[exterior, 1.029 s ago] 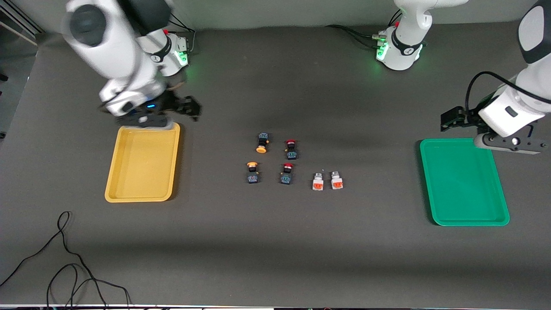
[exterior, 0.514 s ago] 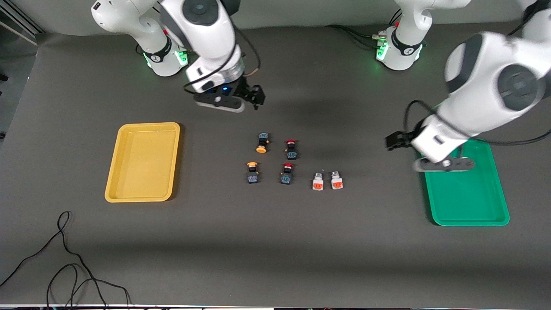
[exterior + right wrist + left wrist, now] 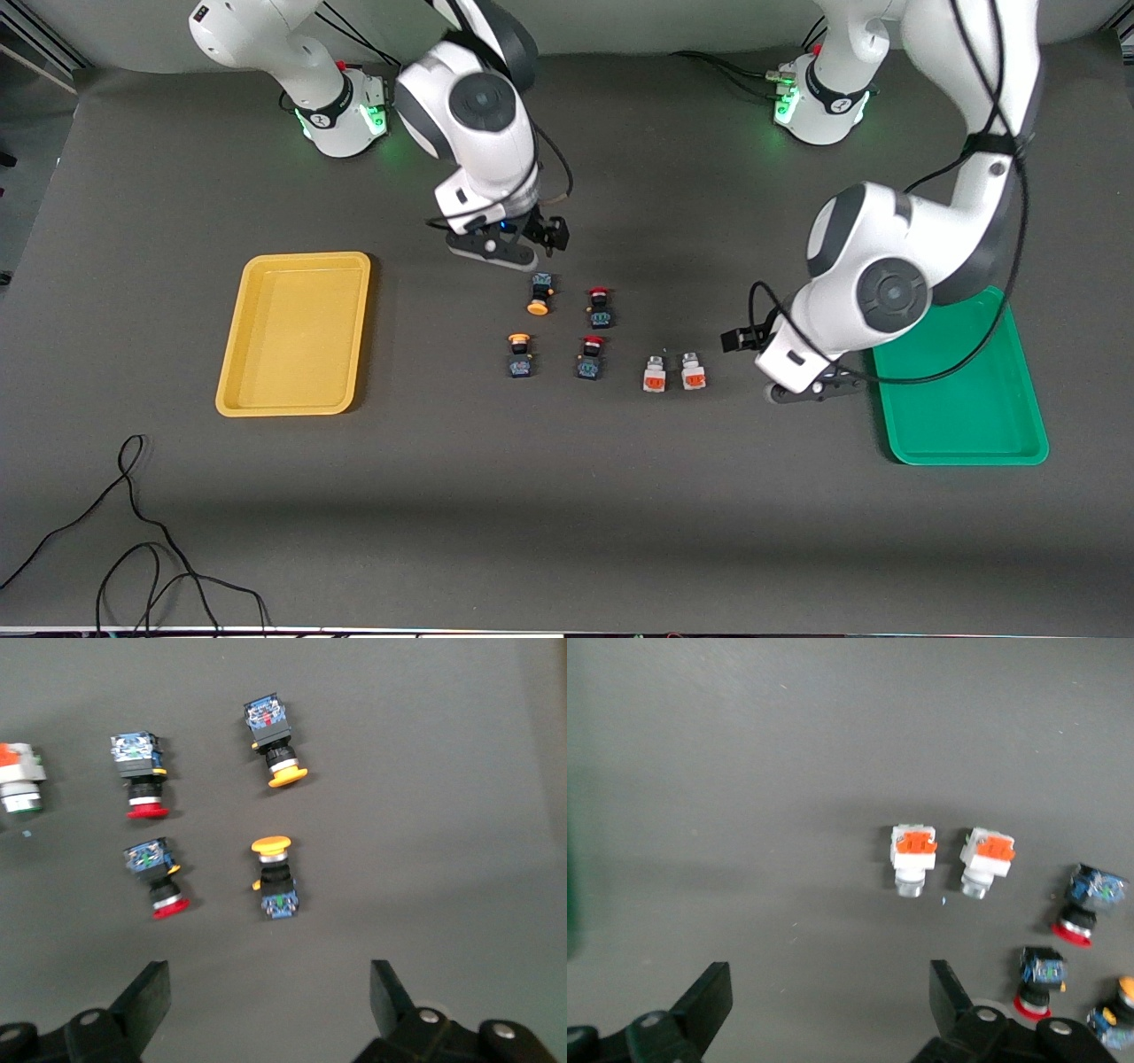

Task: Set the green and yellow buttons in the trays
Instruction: 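Reach the right gripper to a yellow button while the left gripper reaches a white switch, then grasp the yellow button with the right gripper while the left gripper grasps the switch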

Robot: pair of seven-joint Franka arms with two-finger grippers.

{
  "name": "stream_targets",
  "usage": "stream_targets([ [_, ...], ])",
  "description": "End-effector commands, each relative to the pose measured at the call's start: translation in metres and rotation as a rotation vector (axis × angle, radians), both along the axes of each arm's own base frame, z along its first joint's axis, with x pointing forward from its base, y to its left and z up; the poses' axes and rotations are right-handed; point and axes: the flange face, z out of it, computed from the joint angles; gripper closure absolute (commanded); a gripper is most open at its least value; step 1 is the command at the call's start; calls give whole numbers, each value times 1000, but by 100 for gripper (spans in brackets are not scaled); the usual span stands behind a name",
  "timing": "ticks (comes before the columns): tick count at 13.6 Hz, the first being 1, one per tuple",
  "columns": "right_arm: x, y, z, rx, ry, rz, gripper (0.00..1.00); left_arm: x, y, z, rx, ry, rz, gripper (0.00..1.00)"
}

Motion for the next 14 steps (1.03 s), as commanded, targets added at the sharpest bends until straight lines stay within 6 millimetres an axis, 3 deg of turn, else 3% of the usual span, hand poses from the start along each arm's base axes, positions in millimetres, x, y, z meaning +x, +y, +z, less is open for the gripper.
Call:
stream_targets([
  [1,7,8,-52,-3,-21,-14,0,6,-21,-49,8,9,67,1],
  [3,3,3,-84,1,-32,-14,0,5,-39,-82,4,-6,74,1],
  [8,-1,-3,-134,6,-51,-14,0,1,-60,-156,-11,-56,67,1],
  [10,1,-4,-163,14,-70,-14,0,0,-63,-167,-16,-69,74,1],
  [12,0,-3,-171,12,-68,-13,0,0,-62,-167,-14,-68,74,4],
  [14,1,-4,-176,10,-68,-16,1,1,-60,-166,-12,-68,76,71],
])
